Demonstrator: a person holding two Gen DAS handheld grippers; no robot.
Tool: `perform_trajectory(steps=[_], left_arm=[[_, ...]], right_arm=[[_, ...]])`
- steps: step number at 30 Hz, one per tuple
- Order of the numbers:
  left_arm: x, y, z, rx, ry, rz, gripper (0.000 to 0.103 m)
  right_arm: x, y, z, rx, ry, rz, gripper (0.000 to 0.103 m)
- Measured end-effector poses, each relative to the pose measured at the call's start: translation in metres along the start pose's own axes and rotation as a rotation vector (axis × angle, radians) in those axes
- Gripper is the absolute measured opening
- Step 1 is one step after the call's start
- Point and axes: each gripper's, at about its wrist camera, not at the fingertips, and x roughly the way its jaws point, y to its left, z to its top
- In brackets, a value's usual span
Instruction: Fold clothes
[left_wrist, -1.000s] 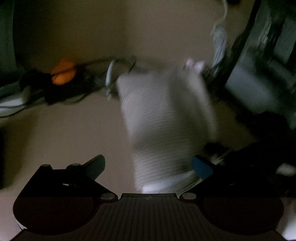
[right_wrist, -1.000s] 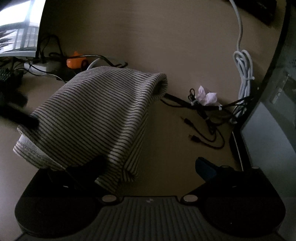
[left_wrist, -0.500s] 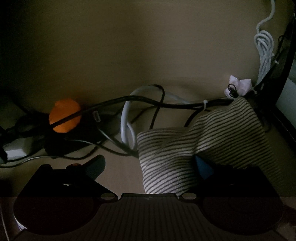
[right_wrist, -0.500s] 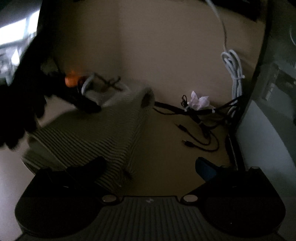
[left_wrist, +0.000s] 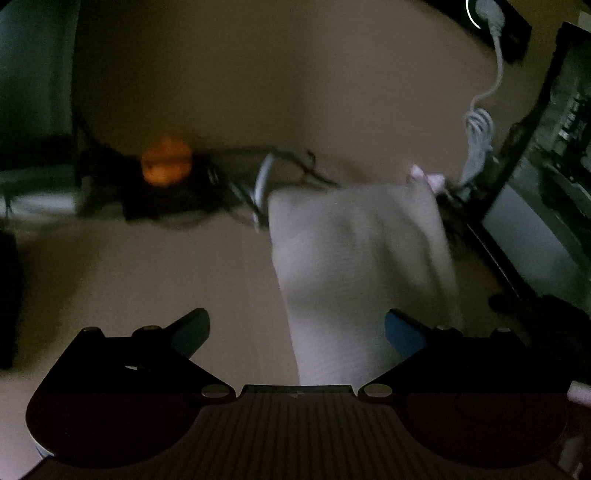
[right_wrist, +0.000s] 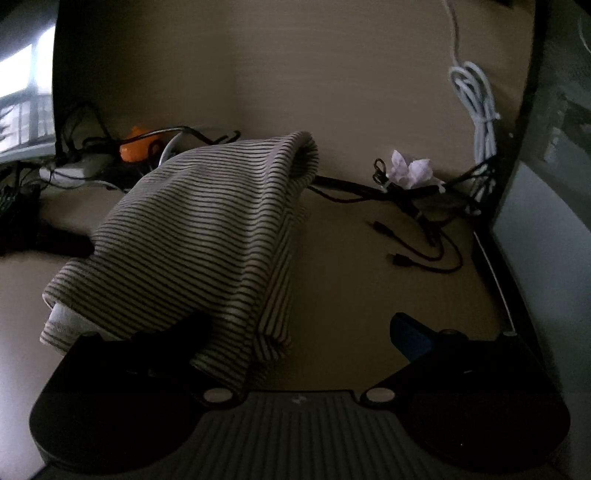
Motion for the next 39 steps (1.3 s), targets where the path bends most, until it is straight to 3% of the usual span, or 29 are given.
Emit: perform_trajectory(steps=[12, 15, 18, 22, 26, 32, 39], left_arm=[[-0.013, -0.017, -0.032, -0.017, -0.057, 0.140, 0.103], [-0.026, -0.025, -0.052, -0.009, -0.049, 0.165, 0.103], [-0.034, -0.020, -0.081, -0.035, 0.024, 0.172, 0.103], [-0.058, -0.020, -0.109, -0.013, 0.002, 0.188, 0.103], [-0.077, -0.017, -0.123, -0.051, -0.038, 0.174, 0.103], [-0.087, -0.020, -0.132, -0.079, -0.077, 0.212, 0.103], [-0.073, -0.033, -0.125, -0.046, -0.098, 0.234, 0.103]], right_arm=[[-0.012, -0.002, -0.012, 0.118, -0.026, -0.022, 0.103], [-0.025, 0.009, -0.024, 0.097, -0.014, -0.009, 0.103], [-0.037, 0.021, -0.044, 0.089, 0.025, 0.013, 0.103], [-0.061, 0.037, -0.073, 0.103, 0.017, -0.022, 0.103], [-0.077, 0.048, -0.095, 0.101, 0.002, -0.090, 0.103], [-0.094, 0.057, -0.108, 0.089, -0.038, -0.139, 0.103], [-0.088, 0.046, -0.105, 0.160, -0.028, -0.108, 0.103]])
